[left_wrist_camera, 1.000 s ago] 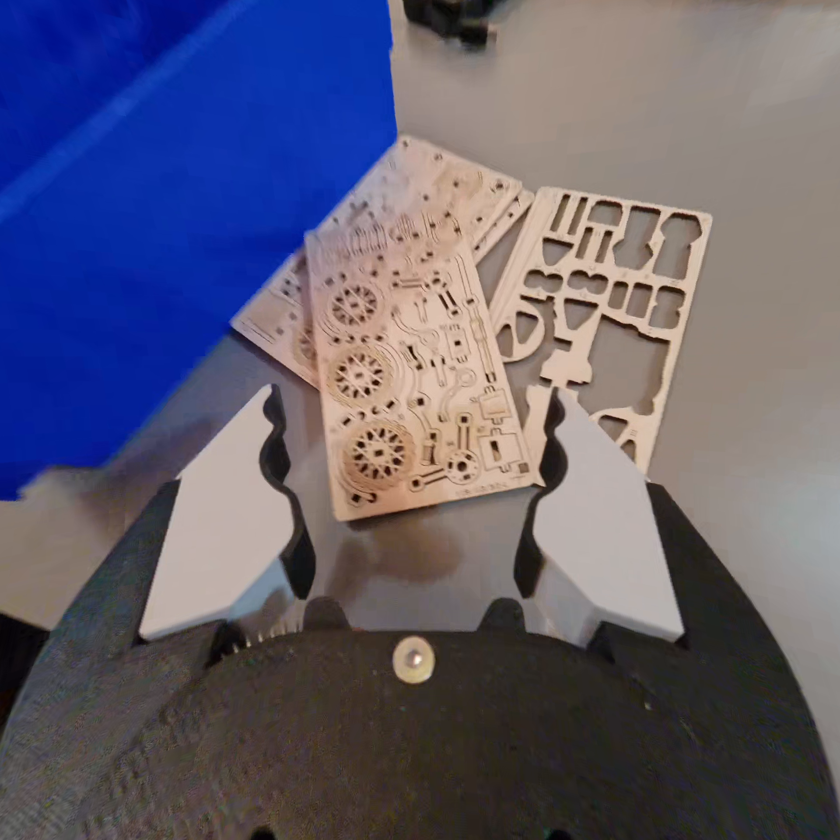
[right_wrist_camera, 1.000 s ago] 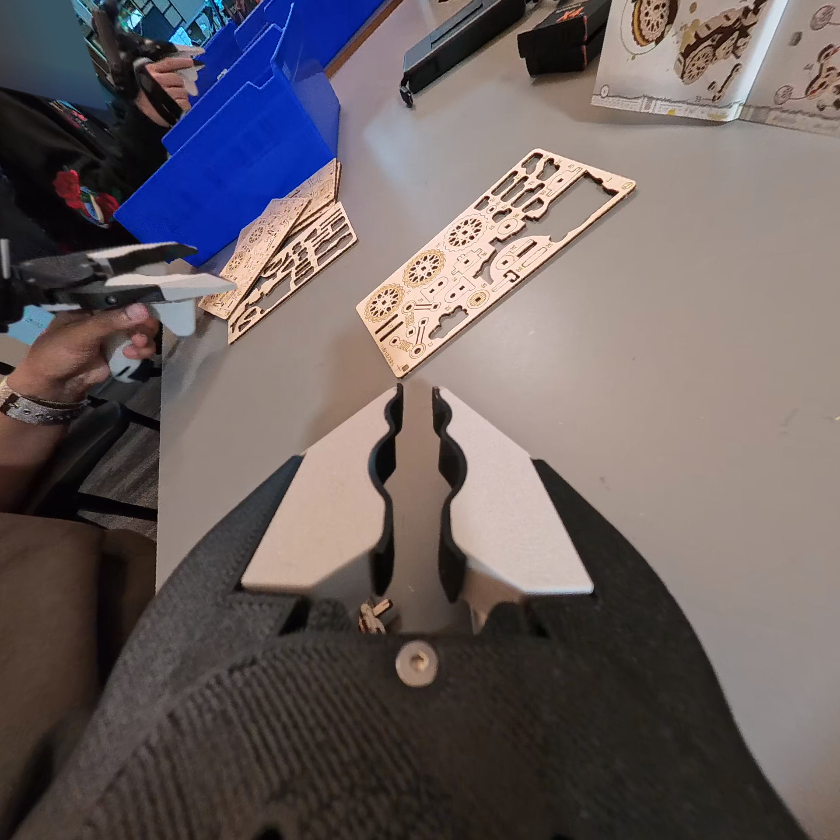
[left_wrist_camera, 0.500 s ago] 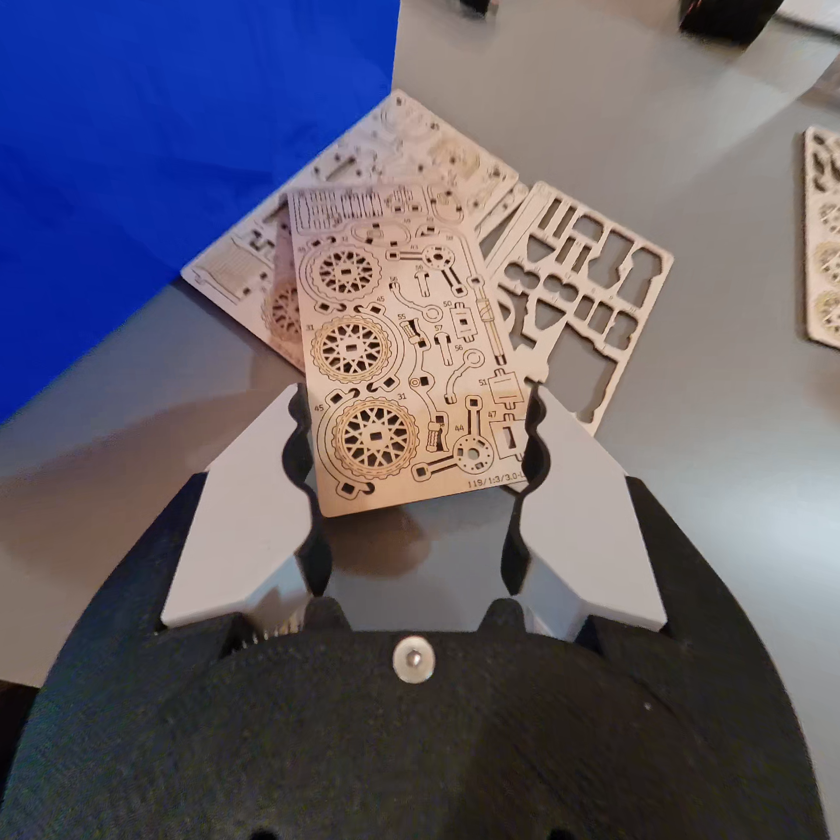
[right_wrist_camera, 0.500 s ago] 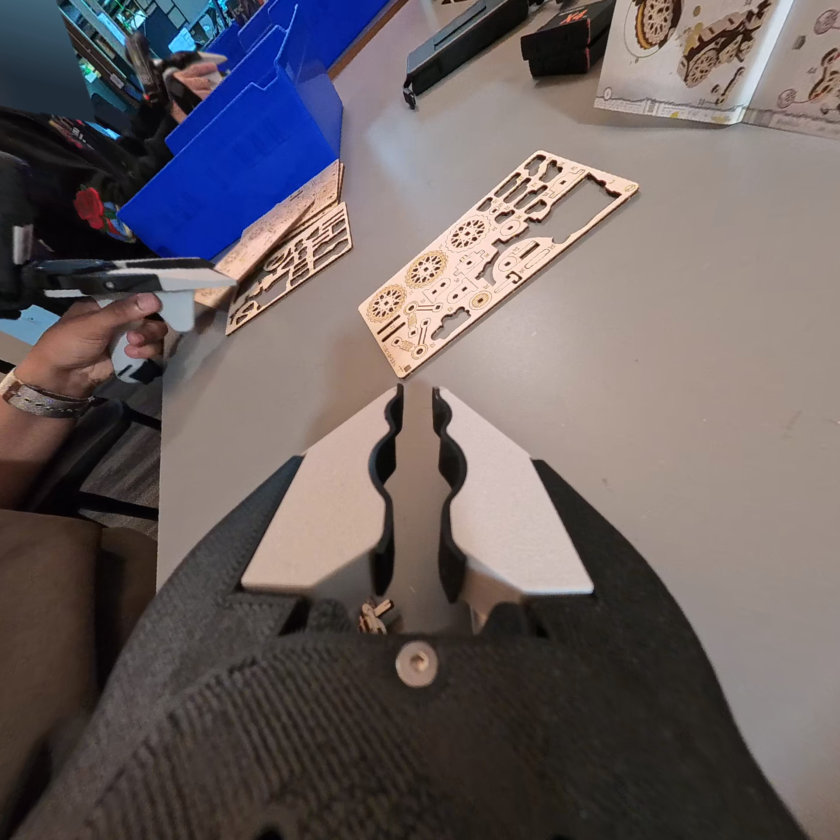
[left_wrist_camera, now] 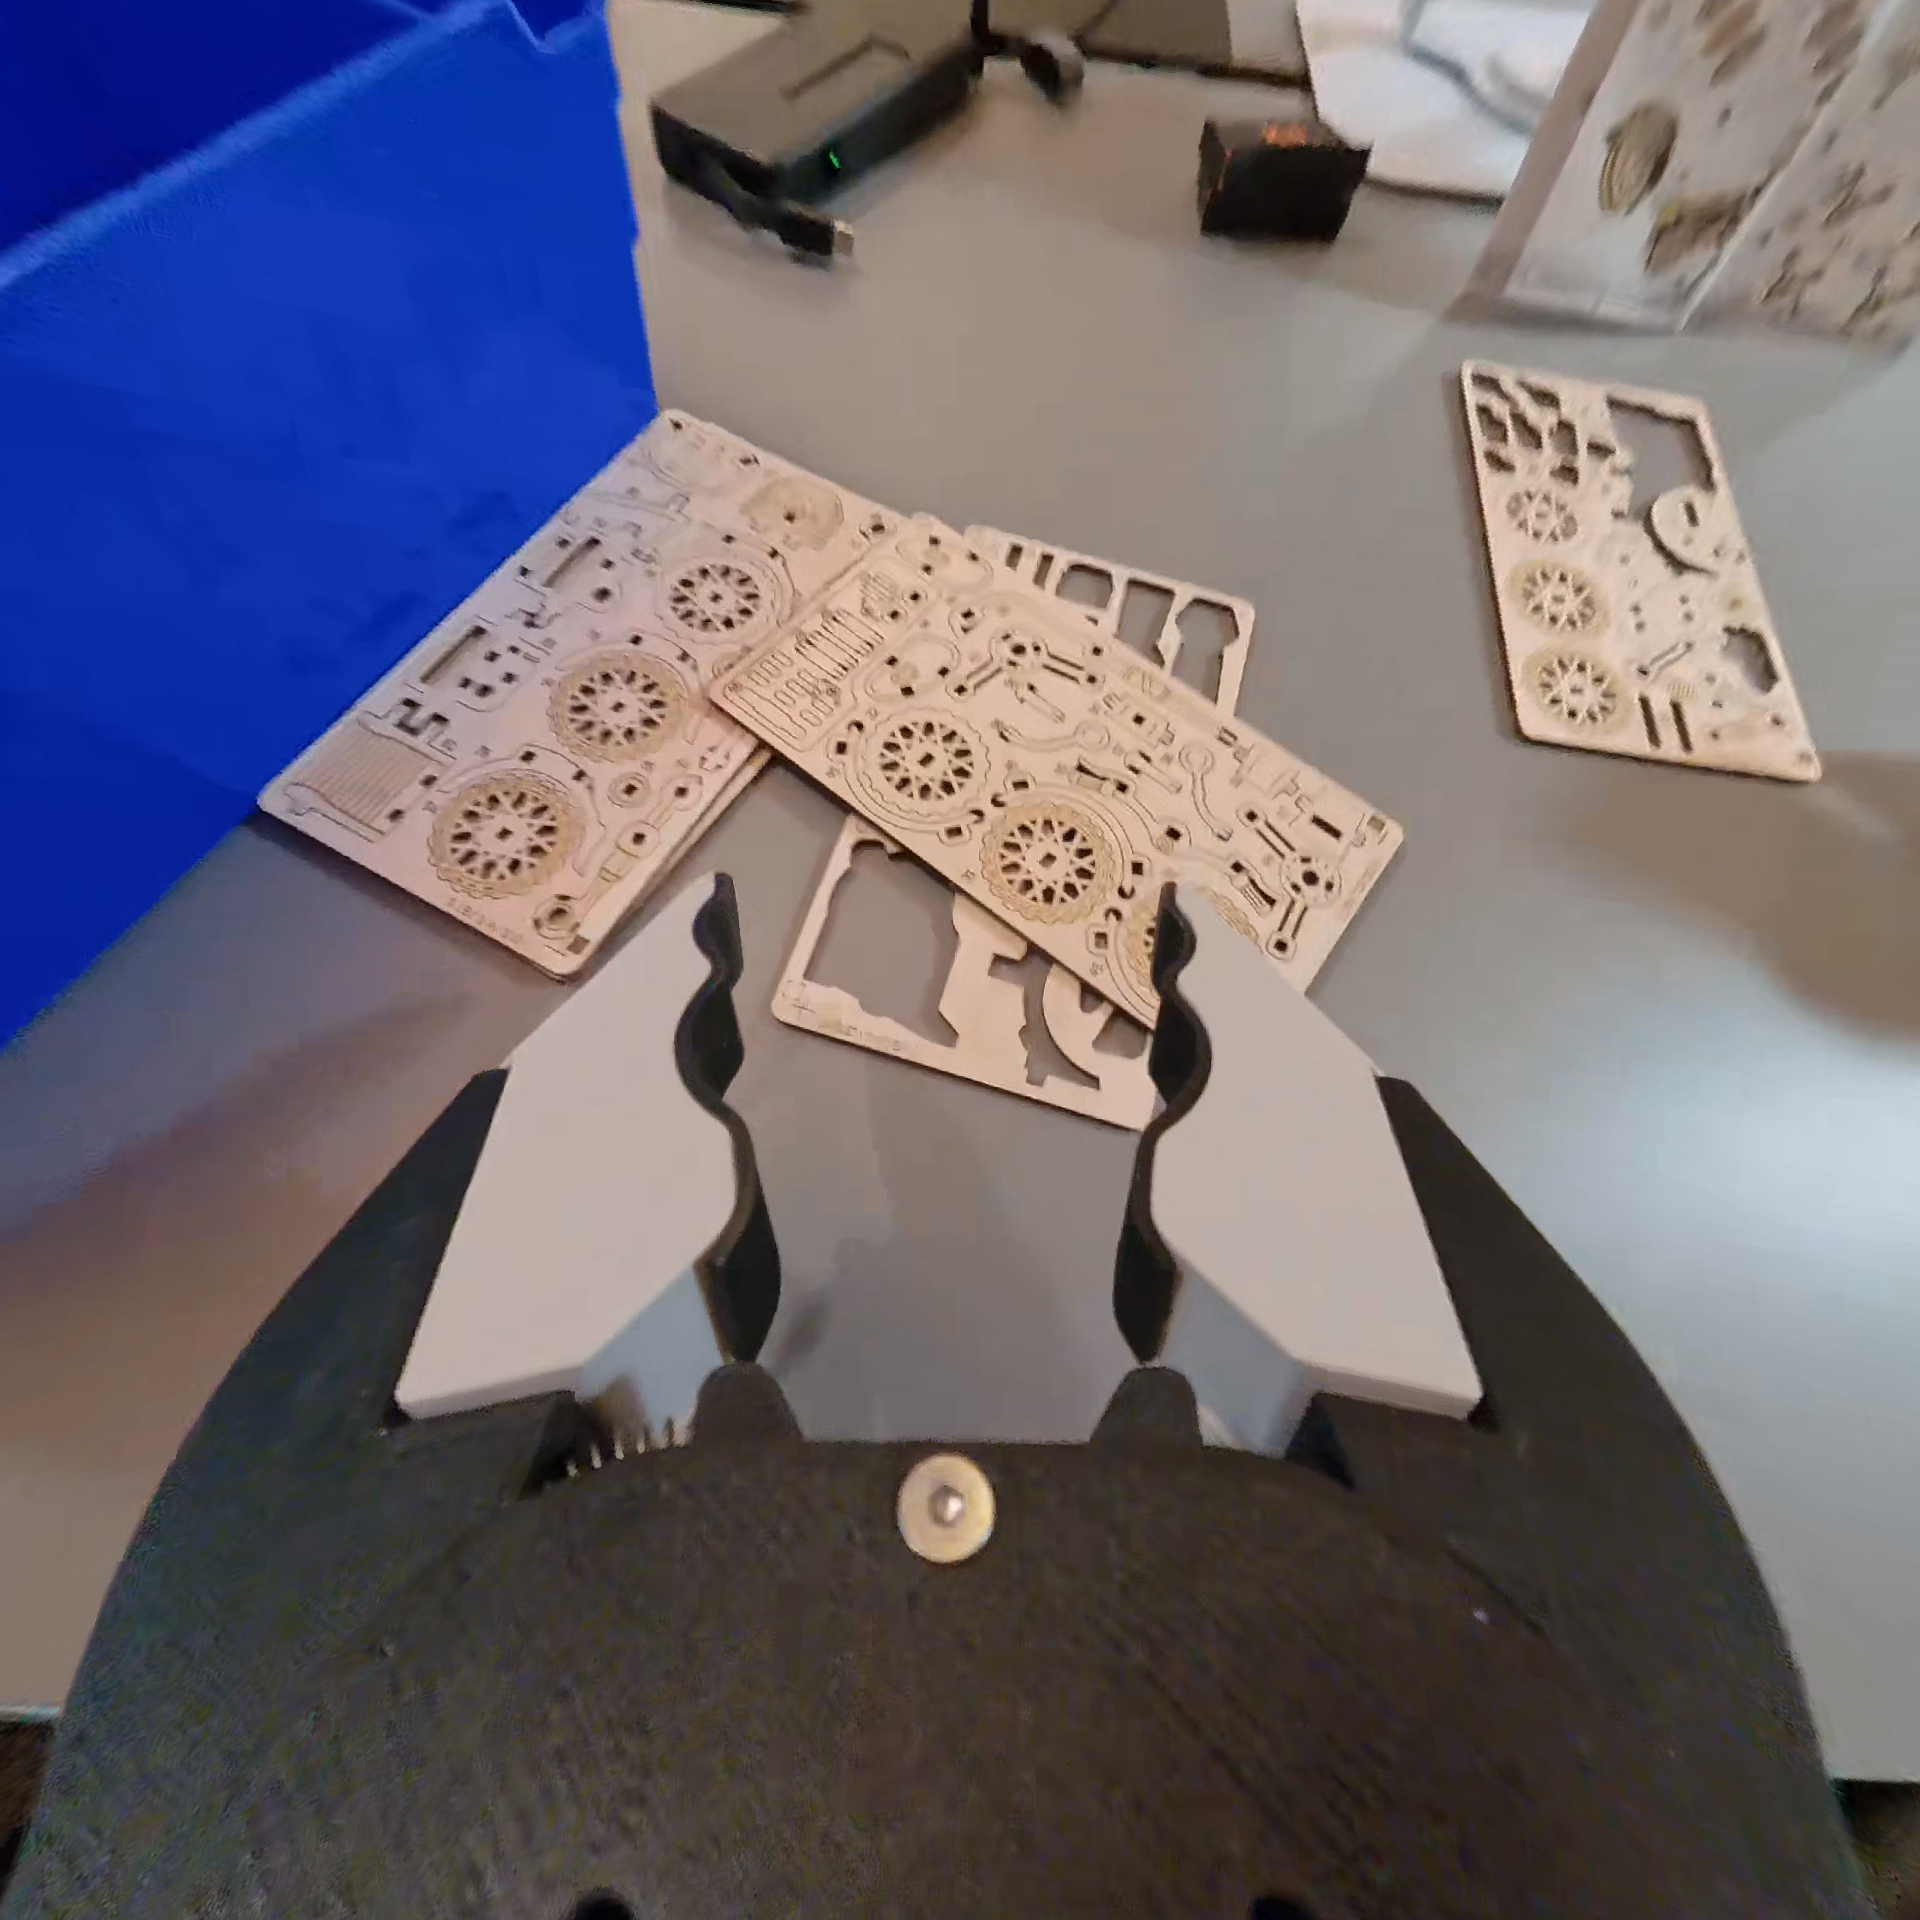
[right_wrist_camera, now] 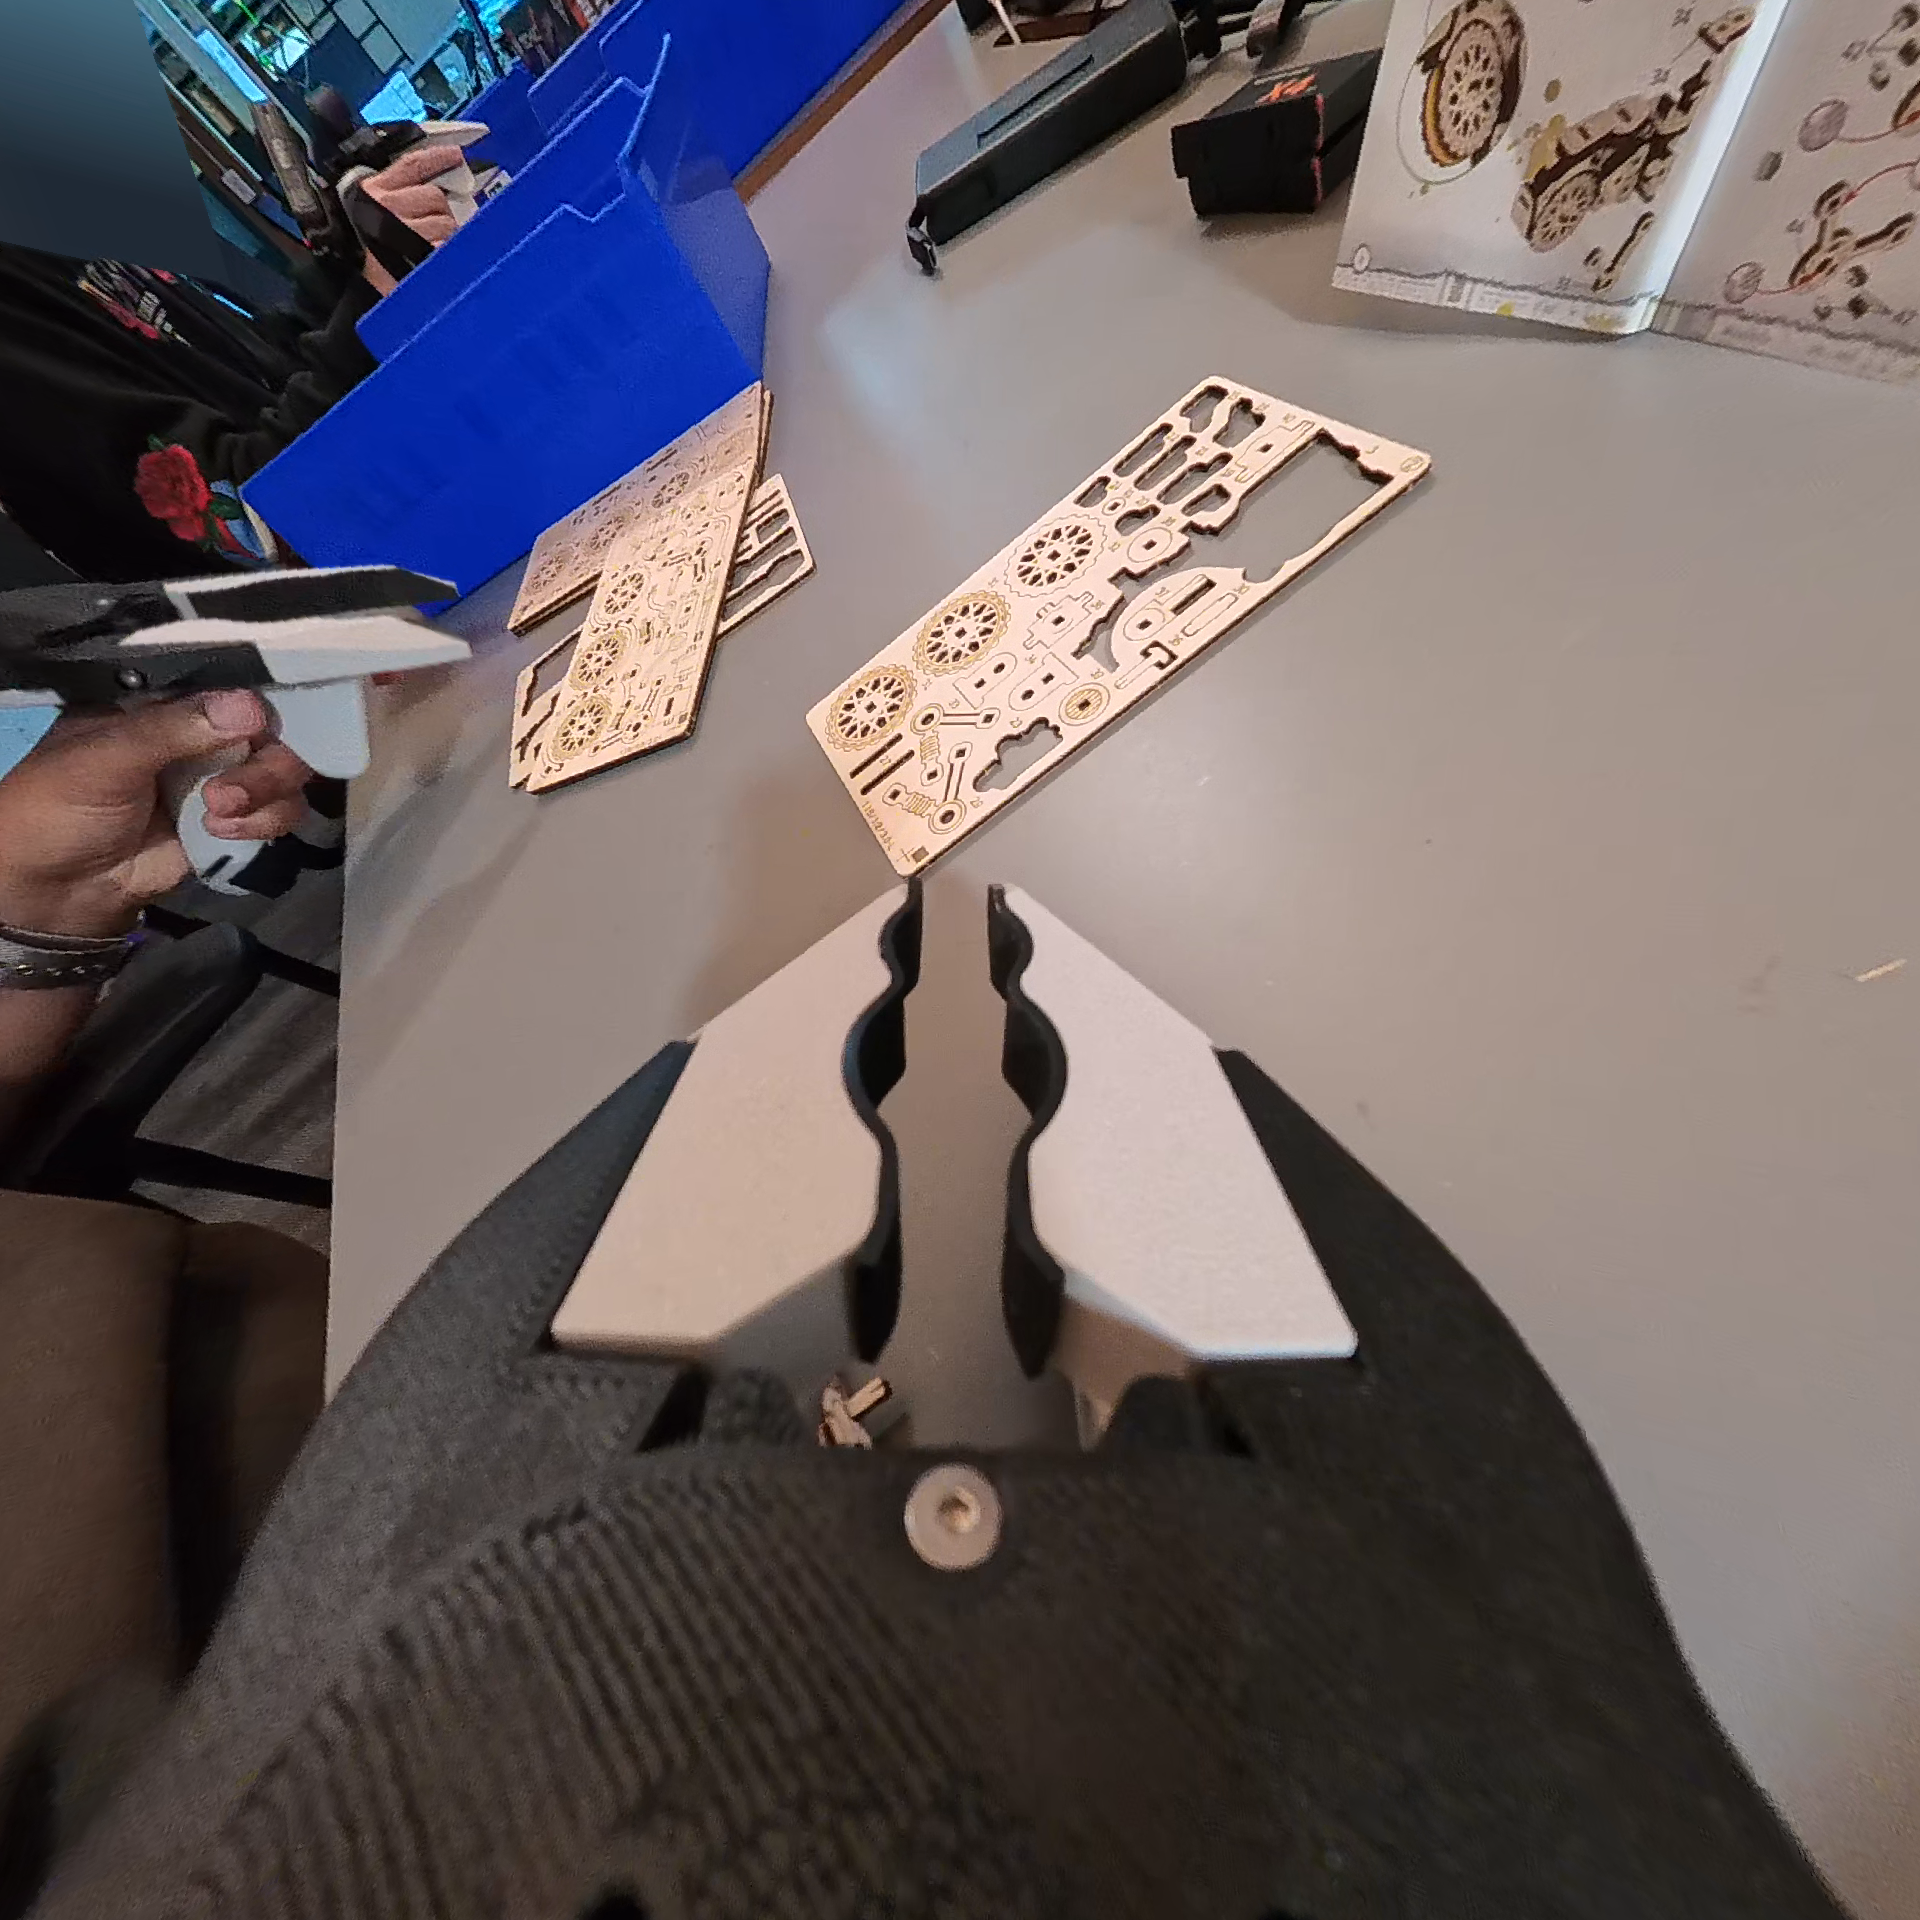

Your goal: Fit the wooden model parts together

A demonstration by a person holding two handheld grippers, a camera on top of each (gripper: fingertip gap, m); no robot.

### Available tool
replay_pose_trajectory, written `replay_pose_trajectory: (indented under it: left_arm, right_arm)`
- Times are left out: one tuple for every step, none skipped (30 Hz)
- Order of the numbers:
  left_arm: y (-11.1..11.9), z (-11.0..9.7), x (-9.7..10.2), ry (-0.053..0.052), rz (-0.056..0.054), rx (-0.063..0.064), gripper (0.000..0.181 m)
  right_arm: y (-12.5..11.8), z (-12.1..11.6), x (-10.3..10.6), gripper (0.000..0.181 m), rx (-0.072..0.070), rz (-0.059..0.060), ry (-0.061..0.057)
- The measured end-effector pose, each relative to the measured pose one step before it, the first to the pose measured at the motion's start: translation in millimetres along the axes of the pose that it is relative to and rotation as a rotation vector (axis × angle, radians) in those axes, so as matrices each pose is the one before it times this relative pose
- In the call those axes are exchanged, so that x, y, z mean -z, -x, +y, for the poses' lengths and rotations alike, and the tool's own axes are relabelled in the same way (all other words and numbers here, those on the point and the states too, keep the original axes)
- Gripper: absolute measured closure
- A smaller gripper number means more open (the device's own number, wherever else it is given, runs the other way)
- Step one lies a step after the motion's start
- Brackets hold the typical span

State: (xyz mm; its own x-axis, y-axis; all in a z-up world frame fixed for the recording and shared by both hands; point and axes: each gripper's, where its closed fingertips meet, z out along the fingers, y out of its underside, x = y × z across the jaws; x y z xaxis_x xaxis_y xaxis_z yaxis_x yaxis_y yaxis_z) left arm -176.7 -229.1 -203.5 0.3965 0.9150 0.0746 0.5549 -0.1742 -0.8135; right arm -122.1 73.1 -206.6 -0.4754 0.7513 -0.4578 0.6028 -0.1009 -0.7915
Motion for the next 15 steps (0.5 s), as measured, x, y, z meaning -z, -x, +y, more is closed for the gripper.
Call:
replay_pose_trajectory:
  left_arm:
    - [-4.76, 3.62, -2.53, 0.0177, 0.0077, -0.0097, 0.101]
    - [-4.89, 2.07, -1.75, 0.0111, 0.0064, -0.0067, 0.102]
    - [-4.57, 0.81, -1.08, 0.0059, 0.0065, -0.0049, 0.102]
    - [-4.19, -0.45, -0.67, 0.0003, 0.0076, -0.0018, 0.104]
    - [-4.78, -0.86, -0.17, -0.0019, 0.0167, 0.0023, 0.107]
    - [-5.35, -0.38, -0.46, 0.0006, 0.026, 0.0102, 0.108]
    - [-4.7, 0.35, -0.61, 0.0026, 0.0282, 0.0181, 0.109]
    - [-4.55, 0.8, -0.62, 0.0005, 0.0305, 0.0185, 0.11]
    - [-4.65, 1.71, -0.77, 0.0009, 0.0313, 0.0117, 0.11]
    - [-3.5, 2.64, -0.91, 0.0037, 0.021, 0.0024, 0.111]
    - [-1.46, 3.02, -1.12, 0.0059, 0.0041, -0.0084, 0.112]
    - [-0.26, 3.18, -1.57, 0.0061, -0.0061, -0.0189, 0.114]
    - [0.62, 3.38, -1.63, 0.01, -0.013, -0.018, 0.119]
    - [0.8, 3.09, -1.94, 0.0121, -0.0125, -0.0033, 0.124]
    - [0.71, 3.06, -1.9, 0.013, -0.0085, 0.0151, 0.129]
  right_arm:
    - [-0.23, -1.7, 0.75, 0.171, 0.0085, 0.0111, -0.0026]
    - [1.0, -3.63, 0.75, 0.169, 0.0124, 0.0116, -0.0041]
    - [4.18, -6.18, 0.85, 0.166, 0.0206, 0.0043, -0.0057]
    - [7.89, -8.56, 0.44, 0.164, 0.0271, -0.0062, -0.0073]
    - [10.74, -9.61, -0.64, 0.161, 0.0316, -0.015, -0.0075]
    - [12.16, -9.46, -2.75, 0.158, 0.0365, -0.0201, -0.004]
    - [12.62, -8.76, -5.59, 0.155, 0.0423, -0.0238, 0.0031]
    - [12.68, -7.12, -8.7, 0.151, 0.0431, -0.0292, 0.0172]
    - [11.94, -4.9, -11.97, 0.149, 0.0367, -0.0342, 0.0303]
    - [11.2, -3.55, -14.63, 0.146, 0.024, -0.0402, 0.0365]
    - [9.11, -1.97, -16.69, 0.145, 0.0119, -0.0415, 0.0407]
    - [5.26, 0.14, -18.16, 0.145, 0.0074, -0.0307, 0.0483]
    - [-0.13, 2.69, -18.81, 0.145, 0.0093, -0.0085, 0.0594]
    - [-4.86, 6.19, -18.53, 0.149, 0.0142, 0.0173, 0.0768]
    - [-6.57, 7.34, -17.74, 0.151, 0.0279, 0.0307, 0.0827]
